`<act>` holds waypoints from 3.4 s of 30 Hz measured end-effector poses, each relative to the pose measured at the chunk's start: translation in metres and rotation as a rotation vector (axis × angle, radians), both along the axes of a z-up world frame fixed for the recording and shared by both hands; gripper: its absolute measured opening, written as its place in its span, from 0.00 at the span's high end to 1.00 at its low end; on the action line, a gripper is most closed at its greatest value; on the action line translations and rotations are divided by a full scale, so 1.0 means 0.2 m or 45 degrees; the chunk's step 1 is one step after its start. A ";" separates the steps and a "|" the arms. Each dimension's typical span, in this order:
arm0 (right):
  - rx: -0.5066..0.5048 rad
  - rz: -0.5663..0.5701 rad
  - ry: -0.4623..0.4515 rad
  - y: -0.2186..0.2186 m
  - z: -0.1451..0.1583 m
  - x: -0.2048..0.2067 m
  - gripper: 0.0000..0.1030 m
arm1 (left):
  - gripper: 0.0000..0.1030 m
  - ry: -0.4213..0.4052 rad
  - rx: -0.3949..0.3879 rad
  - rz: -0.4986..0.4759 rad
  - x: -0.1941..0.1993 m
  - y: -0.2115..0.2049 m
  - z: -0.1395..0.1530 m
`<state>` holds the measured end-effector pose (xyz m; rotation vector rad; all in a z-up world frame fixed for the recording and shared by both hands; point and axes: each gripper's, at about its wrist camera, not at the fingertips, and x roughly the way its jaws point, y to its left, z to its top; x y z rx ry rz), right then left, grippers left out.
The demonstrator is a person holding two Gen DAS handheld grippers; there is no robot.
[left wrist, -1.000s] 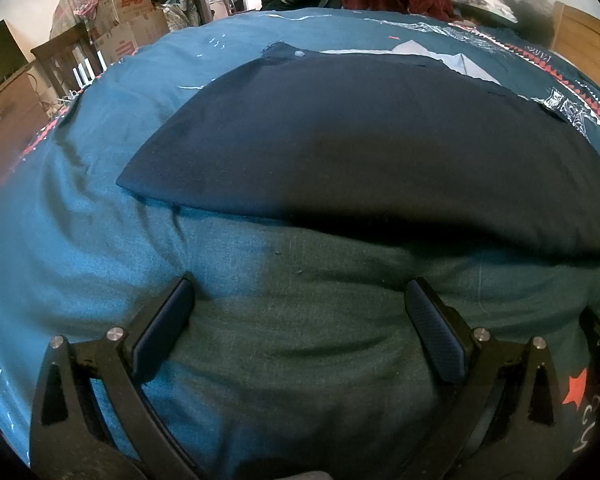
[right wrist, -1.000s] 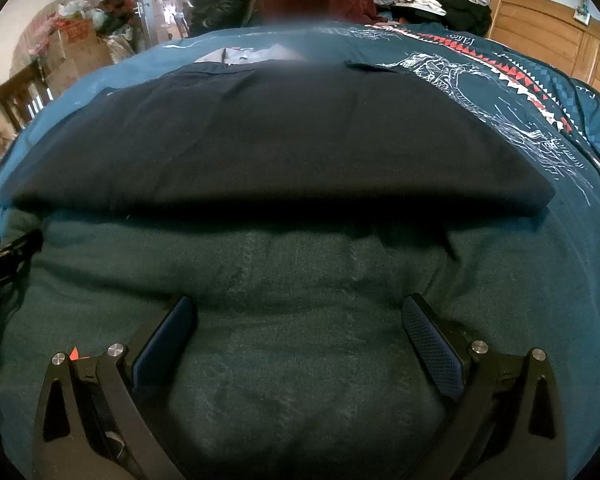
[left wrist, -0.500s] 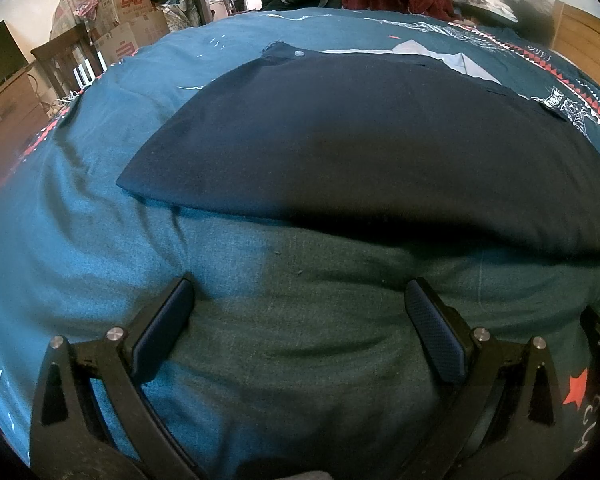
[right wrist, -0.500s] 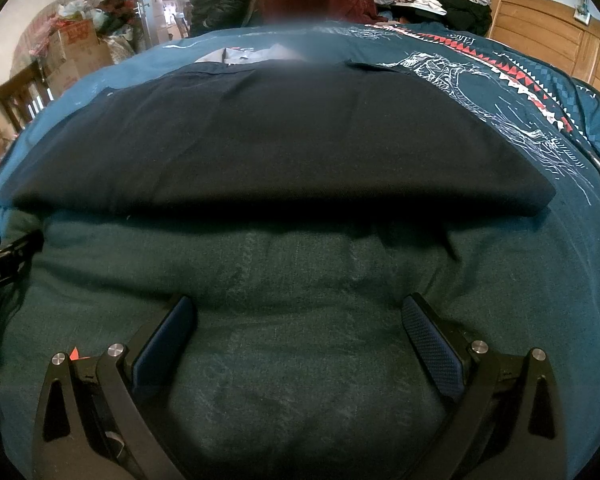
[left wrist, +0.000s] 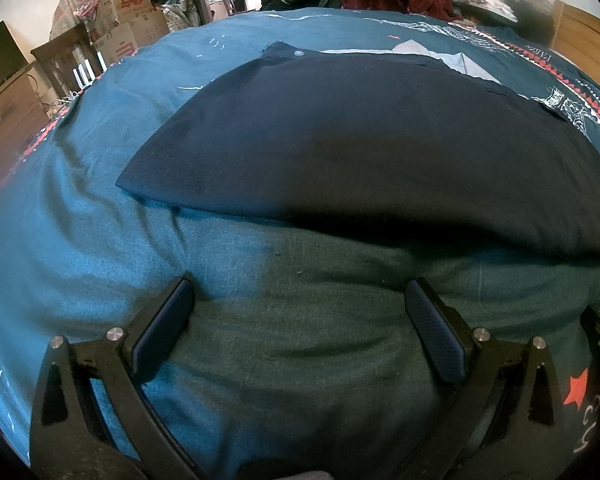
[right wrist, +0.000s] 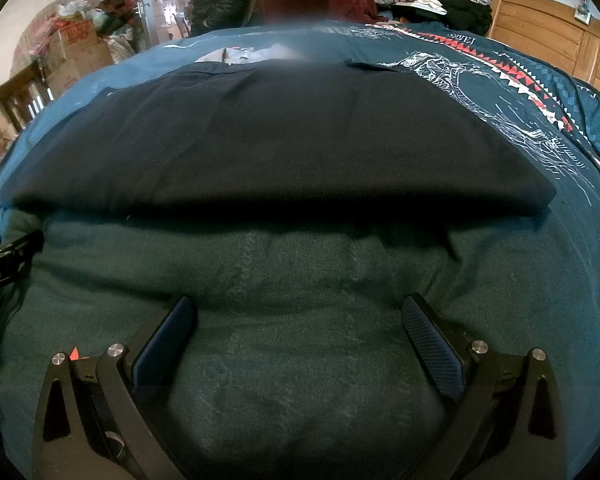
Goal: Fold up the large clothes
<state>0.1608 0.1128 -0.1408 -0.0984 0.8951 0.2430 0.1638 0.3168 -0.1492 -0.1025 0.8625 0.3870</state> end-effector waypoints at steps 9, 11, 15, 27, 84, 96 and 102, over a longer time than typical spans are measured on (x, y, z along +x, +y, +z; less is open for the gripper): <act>0.000 0.000 0.000 0.00 0.00 0.00 0.00 | 0.00 0.000 0.000 -0.001 0.00 0.00 0.00; 0.001 0.000 0.000 0.00 0.00 0.00 0.00 | 0.00 -0.001 0.000 -0.001 0.00 0.00 0.00; 0.001 -0.002 0.000 0.00 0.00 0.00 0.00 | 0.00 0.000 -0.001 -0.002 0.00 0.00 0.00; 0.005 -0.003 -0.001 0.01 0.00 0.00 0.00 | 0.00 0.000 0.000 -0.004 0.00 0.00 0.00; -0.157 -0.059 0.466 0.24 0.04 0.17 0.00 | 0.00 0.367 -0.123 -0.069 0.17 0.08 0.01; -0.152 -0.036 0.426 0.35 0.03 0.13 0.00 | 0.00 0.247 -0.059 -0.089 0.10 0.06 -0.04; -0.133 0.002 0.331 0.32 0.00 0.06 0.00 | 0.00 0.102 -0.020 -0.107 -0.01 0.05 -0.06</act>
